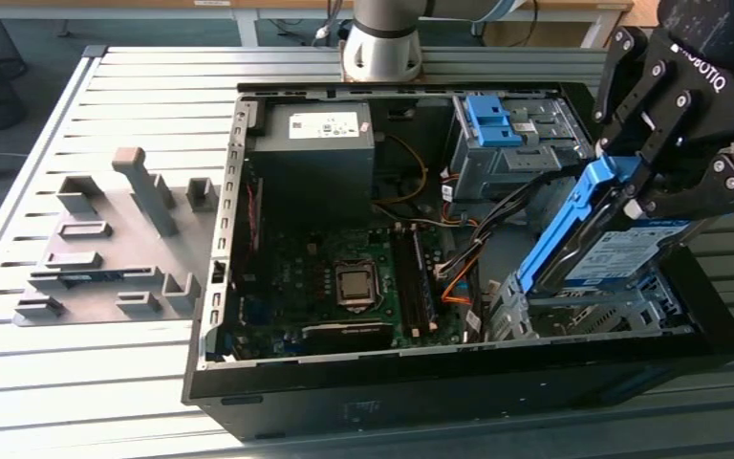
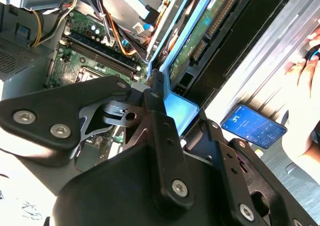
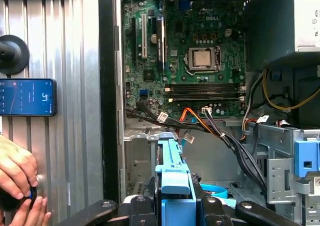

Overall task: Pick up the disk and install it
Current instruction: 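Insert the disk into the insertion slot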

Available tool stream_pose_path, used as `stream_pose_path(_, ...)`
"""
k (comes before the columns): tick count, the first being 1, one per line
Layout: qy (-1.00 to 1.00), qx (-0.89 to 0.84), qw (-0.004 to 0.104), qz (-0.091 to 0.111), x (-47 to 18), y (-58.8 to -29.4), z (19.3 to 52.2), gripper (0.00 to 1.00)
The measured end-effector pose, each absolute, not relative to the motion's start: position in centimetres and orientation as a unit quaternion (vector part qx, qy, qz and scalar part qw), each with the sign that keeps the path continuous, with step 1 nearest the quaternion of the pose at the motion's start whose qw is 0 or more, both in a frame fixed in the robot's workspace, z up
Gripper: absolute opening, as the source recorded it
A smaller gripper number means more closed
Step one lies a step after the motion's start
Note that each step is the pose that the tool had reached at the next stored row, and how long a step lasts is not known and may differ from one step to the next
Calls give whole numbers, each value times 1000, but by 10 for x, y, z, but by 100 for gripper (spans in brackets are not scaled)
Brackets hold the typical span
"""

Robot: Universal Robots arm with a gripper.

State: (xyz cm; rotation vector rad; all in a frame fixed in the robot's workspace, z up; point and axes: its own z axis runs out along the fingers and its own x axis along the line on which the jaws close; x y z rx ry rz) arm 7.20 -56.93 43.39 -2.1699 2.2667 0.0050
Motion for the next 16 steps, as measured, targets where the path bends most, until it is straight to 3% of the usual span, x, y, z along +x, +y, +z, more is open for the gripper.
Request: stream_pose_path(16, 722, -691, 2, 2, 72, -572, 416, 37)
